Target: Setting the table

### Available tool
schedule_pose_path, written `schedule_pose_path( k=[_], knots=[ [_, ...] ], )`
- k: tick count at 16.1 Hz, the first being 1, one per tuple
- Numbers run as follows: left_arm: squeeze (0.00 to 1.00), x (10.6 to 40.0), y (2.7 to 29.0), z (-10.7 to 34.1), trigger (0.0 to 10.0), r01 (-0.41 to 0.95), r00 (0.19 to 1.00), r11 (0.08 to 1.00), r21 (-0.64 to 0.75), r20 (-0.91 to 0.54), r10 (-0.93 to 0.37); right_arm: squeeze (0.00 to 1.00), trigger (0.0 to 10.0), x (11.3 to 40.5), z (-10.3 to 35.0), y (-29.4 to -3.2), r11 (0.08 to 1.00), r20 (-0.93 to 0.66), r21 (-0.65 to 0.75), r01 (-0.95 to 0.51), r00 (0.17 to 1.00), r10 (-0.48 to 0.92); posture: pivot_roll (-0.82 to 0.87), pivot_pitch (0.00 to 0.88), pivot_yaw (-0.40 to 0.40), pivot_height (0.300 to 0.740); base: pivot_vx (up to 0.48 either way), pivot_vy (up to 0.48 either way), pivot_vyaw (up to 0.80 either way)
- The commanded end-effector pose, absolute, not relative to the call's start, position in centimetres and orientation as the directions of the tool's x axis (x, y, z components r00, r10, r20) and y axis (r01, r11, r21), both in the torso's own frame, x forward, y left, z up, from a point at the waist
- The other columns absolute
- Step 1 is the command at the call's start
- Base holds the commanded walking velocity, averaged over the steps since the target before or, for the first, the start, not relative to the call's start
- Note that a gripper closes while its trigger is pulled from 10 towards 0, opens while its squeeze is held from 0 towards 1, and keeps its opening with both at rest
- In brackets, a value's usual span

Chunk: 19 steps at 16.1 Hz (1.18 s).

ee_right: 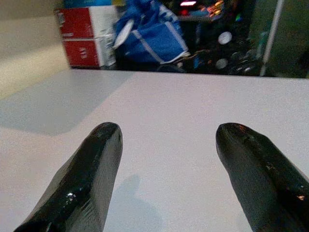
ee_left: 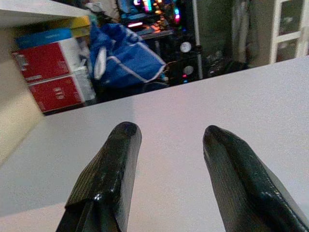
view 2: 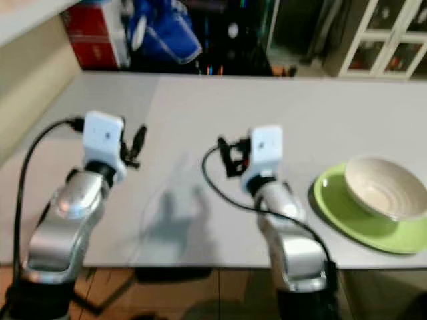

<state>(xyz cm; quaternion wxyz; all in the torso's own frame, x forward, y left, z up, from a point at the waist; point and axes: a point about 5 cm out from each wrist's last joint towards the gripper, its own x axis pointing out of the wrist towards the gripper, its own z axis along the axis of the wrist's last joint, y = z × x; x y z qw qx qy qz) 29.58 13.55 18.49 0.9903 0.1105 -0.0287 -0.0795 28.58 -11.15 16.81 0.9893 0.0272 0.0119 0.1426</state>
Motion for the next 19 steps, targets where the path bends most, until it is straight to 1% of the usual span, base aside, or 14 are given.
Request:
schedule_pose_path(
  k=[1, 4, 9, 11, 15, 19],
  knots=[
    [0.0, 29.73, 13.32, 18.56, 10.0, 0.156, 0.985, 0.962, 0.223, 0.033, -0.167, 0.0, 10.0, 28.76, 16.74, -11.57, 0.962, -0.031, 0.051, -0.267, 0.963, 0.269, 0.01, 0.0, -0.002, 0.74, 0.0, 0.0, 0.0],
    [0.0, 29.56, 13.33, 18.46, 10.0, 0.154, 0.986, 0.962, 0.226, 0.03, -0.165, 0.0, 10.0, 29.04, 16.56, -11.92, 0.965, -0.043, 0.041, -0.258, 0.965, 0.259, 0.01, 0.0, -0.002, 0.74, 0.0, 0.0, 0.0],
    [0.0, 30.02, 13.53, 18.72, 10.0, 0.15, 0.986, 0.962, 0.226, 0.033, -0.161, 0.0, 10.0, 29.03, 16.61, -11.51, 0.964, -0.047, 0.033, -0.262, 0.963, 0.264, 0.0, 0.0, 0.0, 0.74, 0.0, 0.0, 0.0],
    [0.0, 29.73, 13.44, 18.49, 10.0, 0.147, 0.987, 0.962, 0.228, 0.029, -0.158, 0.0, 10.0, 29.19, 16.47, -11.67, 0.965, -0.05, 0.029, -0.259, 0.964, 0.261, 0.01, 0.0, -0.003, 0.74, 0.0, 0.0, 0.0],
    [0.0, 30.34, 13.52, 18.89, 10.0, 0.142, 0.987, 0.96, 0.241, 0.042, -0.157, 0.0, 10.0, 29.47, 16.75, -11.29, 0.963, -0.039, 0.028, -0.268, 0.962, 0.269, 0.01, 0.0, -0.001, 0.74, -0.244, 0.0, 0.0],
    [0.0, 30.08, 13.36, 18.56, 10.0, 0.144, 0.987, 0.959, 0.244, 0.039, -0.158, 0.0, 10.0, 29.55, 16.49, -11.63, 0.966, -0.043, 0.023, -0.257, 0.965, 0.258, 0.01, 0.0, -0.002, 0.74, -0.244, 0.0, 0.0]
  ],
)
